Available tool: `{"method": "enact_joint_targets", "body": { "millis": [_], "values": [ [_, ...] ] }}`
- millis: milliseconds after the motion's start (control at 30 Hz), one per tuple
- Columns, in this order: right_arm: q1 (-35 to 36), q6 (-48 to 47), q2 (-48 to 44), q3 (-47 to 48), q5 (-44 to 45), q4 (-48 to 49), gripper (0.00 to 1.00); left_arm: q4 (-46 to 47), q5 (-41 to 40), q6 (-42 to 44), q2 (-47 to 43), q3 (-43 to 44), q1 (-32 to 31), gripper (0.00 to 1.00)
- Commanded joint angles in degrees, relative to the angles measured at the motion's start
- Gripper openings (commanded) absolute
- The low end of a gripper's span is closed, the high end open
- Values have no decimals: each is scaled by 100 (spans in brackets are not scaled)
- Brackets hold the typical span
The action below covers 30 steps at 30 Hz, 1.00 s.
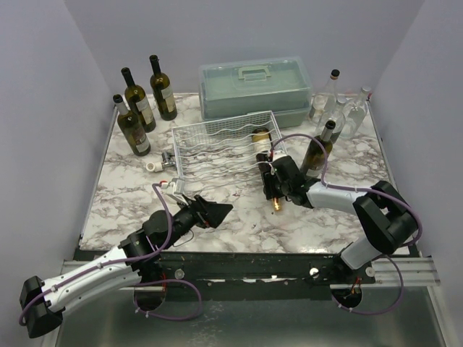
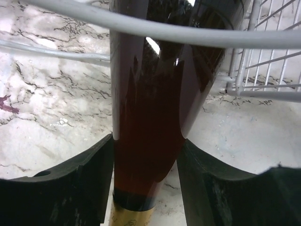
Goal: Take the wine bottle off the wine rack
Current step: Pick up the wine bottle from the wine rack.
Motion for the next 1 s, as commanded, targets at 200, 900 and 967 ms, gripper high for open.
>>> {"method": "enact_joint_targets", "body": {
  "millis": [200, 900, 967],
  "values": [
    [29, 90, -119, 104, -165, 10, 7, 62, -137, -127, -267, -242, 32, 98],
    [27, -933, -1636, 289, -581, -1670, 0, 52, -162, 38, -284, -151, 46, 98],
    [29, -996, -1762, 325, -605, -1827, 0, 52, -171, 67, -291, -132, 46, 98]
  ]
}}
